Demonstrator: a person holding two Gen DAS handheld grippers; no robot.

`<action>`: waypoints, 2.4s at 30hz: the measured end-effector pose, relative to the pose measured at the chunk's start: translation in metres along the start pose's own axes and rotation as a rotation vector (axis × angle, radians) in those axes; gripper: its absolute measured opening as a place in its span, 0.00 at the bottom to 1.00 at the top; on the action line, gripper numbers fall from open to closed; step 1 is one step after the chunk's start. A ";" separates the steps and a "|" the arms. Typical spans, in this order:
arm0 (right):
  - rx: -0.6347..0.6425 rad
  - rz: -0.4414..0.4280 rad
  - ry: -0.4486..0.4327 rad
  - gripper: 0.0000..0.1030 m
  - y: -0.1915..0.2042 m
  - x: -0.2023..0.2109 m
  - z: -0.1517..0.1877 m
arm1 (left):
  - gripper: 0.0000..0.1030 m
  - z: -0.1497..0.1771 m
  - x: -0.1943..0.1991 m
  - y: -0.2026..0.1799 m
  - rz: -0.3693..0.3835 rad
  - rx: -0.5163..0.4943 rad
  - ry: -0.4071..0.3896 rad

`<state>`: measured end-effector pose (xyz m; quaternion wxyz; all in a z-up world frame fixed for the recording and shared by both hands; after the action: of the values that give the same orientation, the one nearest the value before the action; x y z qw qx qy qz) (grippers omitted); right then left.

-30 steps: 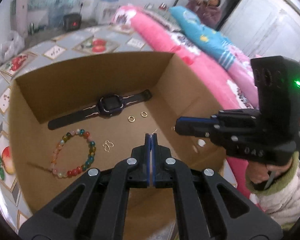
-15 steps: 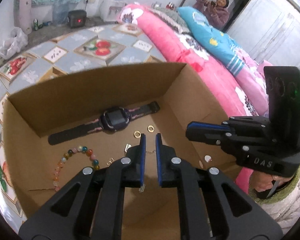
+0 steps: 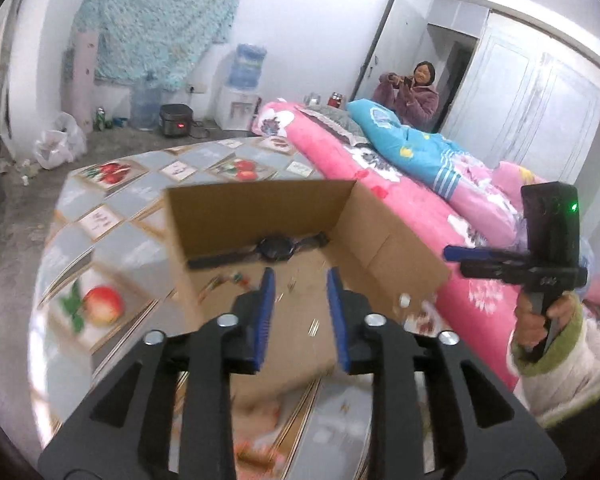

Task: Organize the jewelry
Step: 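Move the left gripper to the pink bead bracelet and close on it, then close the right gripper on the small gold charm while the left holds the bracelet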

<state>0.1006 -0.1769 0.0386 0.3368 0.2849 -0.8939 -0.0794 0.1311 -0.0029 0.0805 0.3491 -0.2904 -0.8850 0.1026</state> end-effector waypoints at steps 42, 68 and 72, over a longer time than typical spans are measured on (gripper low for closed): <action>0.184 0.129 0.233 0.27 0.057 -0.115 0.111 | 0.08 0.155 -0.073 -0.009 -0.214 -0.175 0.270; 0.284 0.131 0.282 0.03 0.044 -0.118 0.116 | 0.08 0.154 -0.074 -0.008 -0.182 -0.146 0.268; 0.276 0.141 0.283 0.05 0.042 -0.109 0.117 | 0.08 0.155 -0.075 -0.007 -0.187 -0.149 0.267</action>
<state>0.0728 -0.0868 -0.0974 0.4215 0.2735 -0.8578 0.1084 0.0669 -0.0494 -0.0724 0.4490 -0.2431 -0.8591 -0.0358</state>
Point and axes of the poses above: each gripper's, at about its wrist camera, not at the fingertips, and x roughly against the way its jaws point, y to its left, z to its underside, the point moved 7 cm from there along -x, roughly the way its jaws point, and after that the axes turned 7 degrees about x, right-handed, at the moved point
